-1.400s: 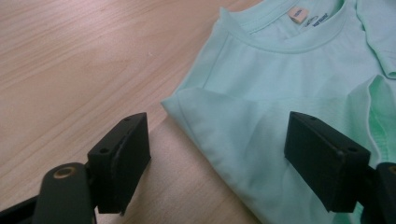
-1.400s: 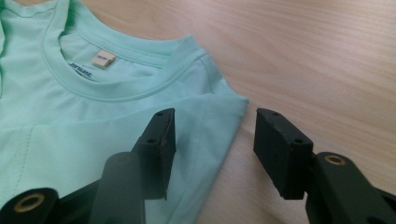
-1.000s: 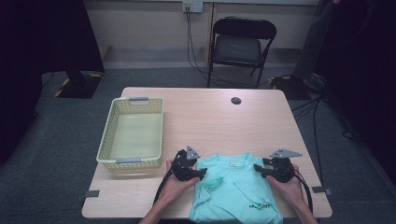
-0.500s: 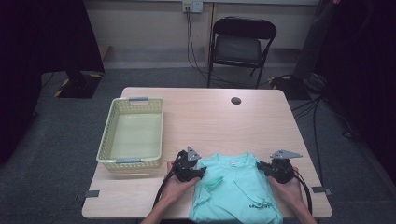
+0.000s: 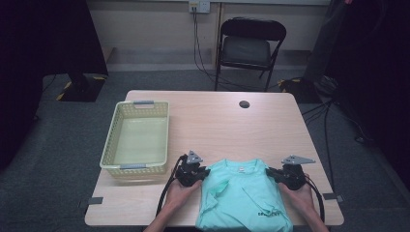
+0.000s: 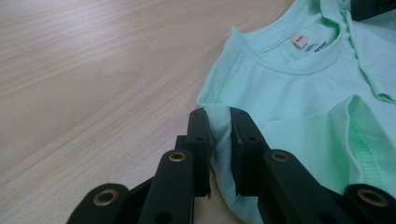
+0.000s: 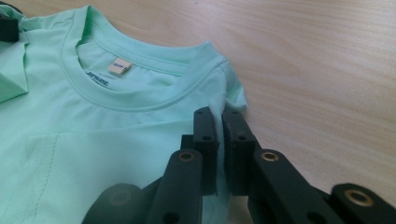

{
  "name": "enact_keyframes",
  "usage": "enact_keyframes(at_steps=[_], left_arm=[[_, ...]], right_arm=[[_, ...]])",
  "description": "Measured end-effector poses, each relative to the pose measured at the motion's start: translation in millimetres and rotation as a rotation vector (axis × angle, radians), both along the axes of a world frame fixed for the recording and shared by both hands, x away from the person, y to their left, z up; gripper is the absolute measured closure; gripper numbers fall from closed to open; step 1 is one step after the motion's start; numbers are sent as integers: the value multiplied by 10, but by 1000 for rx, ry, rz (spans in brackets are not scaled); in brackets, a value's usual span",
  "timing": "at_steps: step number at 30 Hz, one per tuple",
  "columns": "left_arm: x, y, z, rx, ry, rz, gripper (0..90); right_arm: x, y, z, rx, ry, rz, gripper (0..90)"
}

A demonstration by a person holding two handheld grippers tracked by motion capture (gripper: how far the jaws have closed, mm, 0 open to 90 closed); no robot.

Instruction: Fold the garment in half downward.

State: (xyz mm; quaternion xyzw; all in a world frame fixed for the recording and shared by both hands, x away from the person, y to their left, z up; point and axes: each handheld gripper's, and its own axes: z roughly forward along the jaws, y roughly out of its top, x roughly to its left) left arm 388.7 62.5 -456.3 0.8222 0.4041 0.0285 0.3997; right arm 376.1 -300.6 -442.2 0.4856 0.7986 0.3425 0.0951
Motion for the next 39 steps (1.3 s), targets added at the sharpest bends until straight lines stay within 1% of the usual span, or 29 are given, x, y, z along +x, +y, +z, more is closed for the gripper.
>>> enact_keyframes(at_steps=[2,4,7,8,9,12,14,15,17,18,19,21,25,27,28,29,30,31,36,39], left_arm=[[-12,-6,-5,-8,-2,0,806],[-13,-4,-2,-24,11,-5,816],[-15,9,34,-39,5,-20,832],[-19,17,56,-47,-4,-16,837],[-18,30,77,-59,-5,-17,842],[-28,71,118,-77,-13,-20,856],[-40,95,140,-83,-22,-18,858],[-41,107,151,-89,-16,-24,858],[-55,128,170,-94,-23,-19,858],[-58,138,176,-95,-24,-20,858],[-67,150,184,-88,-33,-13,859],[-74,174,192,-100,-26,-9,861],[-106,200,240,-122,-35,-16,863],[-122,214,266,-125,-52,-16,863],[-122,222,283,-131,-52,-26,864],[-130,228,302,-131,-65,-24,865],[-134,236,317,-145,-66,-20,865],[-132,248,329,-155,-67,-27,866],[-148,269,361,-165,-85,-19,866],[-148,273,392,-171,-97,-18,866]], right_arm=[[-8,-11,0,12,1,-3,859],[-18,-26,9,25,0,-6,859],[-24,-56,41,56,-10,-7,861],[-26,-66,54,68,-10,-11,862],[-28,-75,66,78,-12,-12,862],[-38,-87,87,93,-19,-11,863],[-43,-86,92,98,-22,-2,864],[-49,-85,98,105,-22,-2,864],[-57,-88,123,115,-29,-1,865],[-58,-93,135,123,-33,-1,865],[-61,-99,147,132,-37,-2,865],[-70,-108,163,144,-42,-4,865],[-95,-109,208,173,-51,-3,865],[-95,-111,236,184,-58,0,866],[-95,-110,254,196,-59,1,866],[-91,-109,269,203,-64,4,866],[-85,-105,285,206,-67,5,867],[-77,-102,296,210,-71,6,867],[-45,-81,344,233,-78,13,868],[-47,-73,380,235,-89,22,868]])
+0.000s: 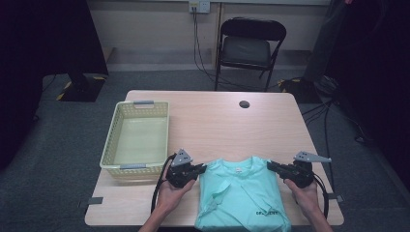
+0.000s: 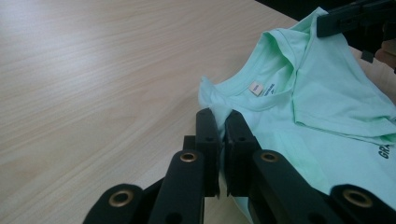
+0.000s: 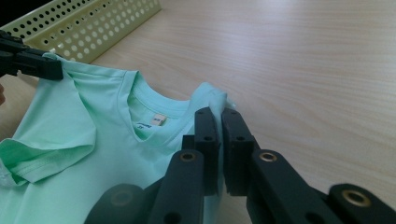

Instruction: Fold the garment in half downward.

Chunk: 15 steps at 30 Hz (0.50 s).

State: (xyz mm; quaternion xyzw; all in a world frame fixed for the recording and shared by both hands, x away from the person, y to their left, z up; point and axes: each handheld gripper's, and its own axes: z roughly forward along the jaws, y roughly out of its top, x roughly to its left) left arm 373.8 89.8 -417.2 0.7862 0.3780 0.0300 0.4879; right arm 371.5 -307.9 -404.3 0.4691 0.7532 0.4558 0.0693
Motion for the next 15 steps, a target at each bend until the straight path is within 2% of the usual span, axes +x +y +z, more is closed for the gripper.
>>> enact_keyframes(at_steps=[7,15], left_arm=[[-72,8,132,-33,-54,-17,867],[-93,5,178,-41,-59,-17,867]], right_arm=[[-5,-49,133,32,-35,0,869],[-16,-67,185,45,-48,7,869]])
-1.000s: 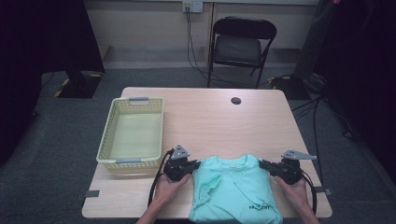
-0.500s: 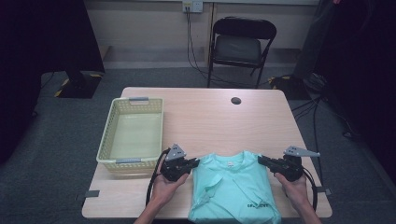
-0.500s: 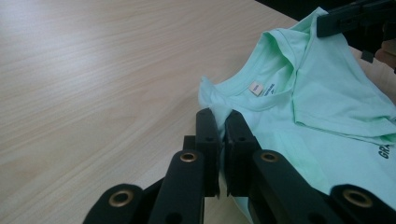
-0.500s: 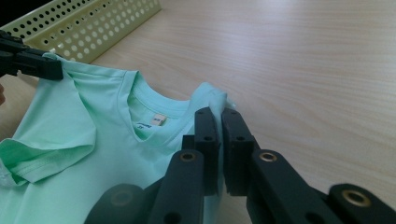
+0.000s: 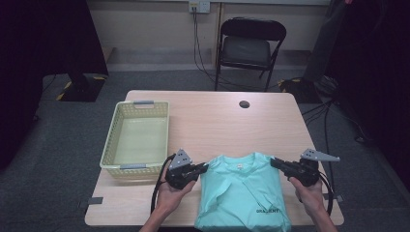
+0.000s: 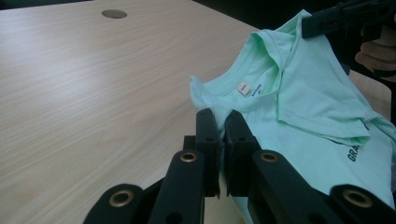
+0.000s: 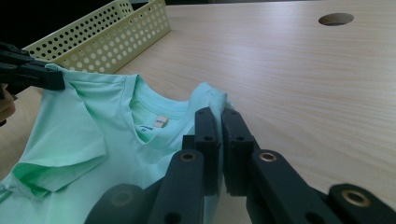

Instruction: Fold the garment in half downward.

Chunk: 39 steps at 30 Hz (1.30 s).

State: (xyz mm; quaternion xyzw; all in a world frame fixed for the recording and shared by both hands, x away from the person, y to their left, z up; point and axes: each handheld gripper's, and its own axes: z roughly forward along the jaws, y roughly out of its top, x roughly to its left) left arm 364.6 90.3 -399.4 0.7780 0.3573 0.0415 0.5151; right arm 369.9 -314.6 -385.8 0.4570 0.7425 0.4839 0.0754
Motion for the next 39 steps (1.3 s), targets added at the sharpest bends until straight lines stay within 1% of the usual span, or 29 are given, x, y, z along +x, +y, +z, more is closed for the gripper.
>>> enact_keyframes(at_steps=[3,5,7,12,15,18,19,21,23,26,28,29,36,39], left_arm=[[4,15,24,-5,-6,0,867],[11,43,59,-13,-12,7,867],[11,51,66,-15,-15,8,867],[3,73,83,-21,-17,20,868],[7,94,127,-33,-27,23,868],[16,127,180,-30,-45,20,868],[16,130,191,-21,-60,23,868],[23,131,197,-21,-63,27,868],[45,141,210,-34,-62,33,869],[65,160,259,-37,-71,26,869],[71,169,288,-36,-78,18,869],[75,174,300,-25,-86,14,869],[123,212,321,-28,-88,35,869],[160,220,333,-13,-90,43,869]], right_arm=[[-1,-2,22,3,-5,2,869],[2,-3,66,7,-16,3,869],[12,6,92,14,-23,4,869],[36,45,124,12,-30,10,869],[45,70,144,16,-35,13,870],[52,94,185,15,-43,19,870],[55,98,198,14,-45,20,870],[59,100,209,13,-49,22,870],[72,104,229,14,-51,22,870],[91,110,252,22,-55,19,870],[106,125,269,25,-59,22,870],[109,131,275,24,-59,25,870],[143,171,347,30,-72,28,871],[168,180,374,34,-77,25,871]])
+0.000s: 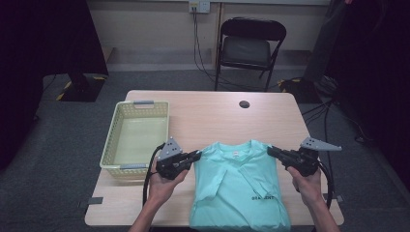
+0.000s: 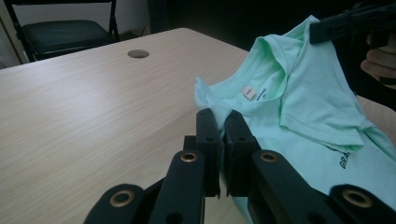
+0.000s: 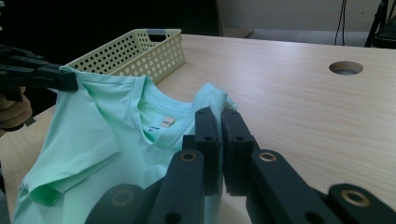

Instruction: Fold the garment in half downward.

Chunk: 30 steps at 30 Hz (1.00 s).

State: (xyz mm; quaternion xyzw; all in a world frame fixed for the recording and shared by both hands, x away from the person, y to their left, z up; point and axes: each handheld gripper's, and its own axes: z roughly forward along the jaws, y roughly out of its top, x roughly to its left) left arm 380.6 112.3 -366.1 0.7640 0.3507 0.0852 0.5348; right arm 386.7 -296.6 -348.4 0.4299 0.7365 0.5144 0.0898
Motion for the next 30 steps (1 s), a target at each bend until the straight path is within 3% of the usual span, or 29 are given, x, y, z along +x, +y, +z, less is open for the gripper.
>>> enact_keyframes(at_steps=[3,8,17,30], left_arm=[[15,25,13,-23,-1,19,869],[12,36,25,-12,-3,17,870],[53,85,59,-29,-11,37,869],[231,37,256,13,-50,42,869]], right_arm=[[25,9,31,10,0,10,871],[41,21,78,18,-10,15,871],[75,36,168,30,-28,18,871],[163,109,291,34,-49,23,871]])
